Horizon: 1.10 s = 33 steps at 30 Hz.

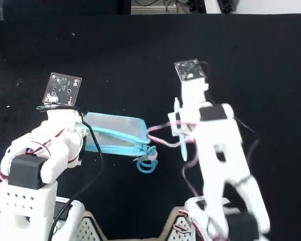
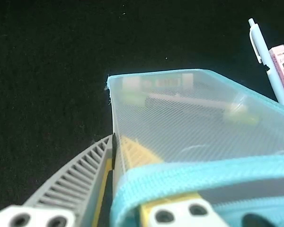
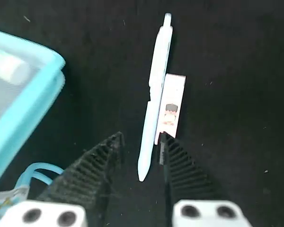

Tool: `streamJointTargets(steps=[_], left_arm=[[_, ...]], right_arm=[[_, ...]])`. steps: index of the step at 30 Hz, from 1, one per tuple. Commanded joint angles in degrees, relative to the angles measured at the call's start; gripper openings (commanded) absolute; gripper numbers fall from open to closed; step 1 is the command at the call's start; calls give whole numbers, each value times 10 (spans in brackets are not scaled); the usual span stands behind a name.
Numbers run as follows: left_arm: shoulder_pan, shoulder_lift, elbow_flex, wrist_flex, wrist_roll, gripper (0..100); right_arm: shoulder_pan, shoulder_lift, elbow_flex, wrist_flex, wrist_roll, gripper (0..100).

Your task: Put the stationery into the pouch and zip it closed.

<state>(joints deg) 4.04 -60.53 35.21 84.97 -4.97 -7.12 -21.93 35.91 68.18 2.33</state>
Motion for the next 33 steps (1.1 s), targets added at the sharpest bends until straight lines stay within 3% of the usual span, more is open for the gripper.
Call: streamJointTargets(steps=[1,9,29,33], left_arm=[[0,4,9,-6,-4,34],[-1,4,9,-5,-4,34],[-1,4,9,-5,-4,34],[-1,4,9,-5,-4,34]], right_arm=[[15,101,-77,1,-5,116],[65,233,-163,-3,-1,116],[62,458,-320,2,-1,113],[80,459,-323,3,-1,41]])
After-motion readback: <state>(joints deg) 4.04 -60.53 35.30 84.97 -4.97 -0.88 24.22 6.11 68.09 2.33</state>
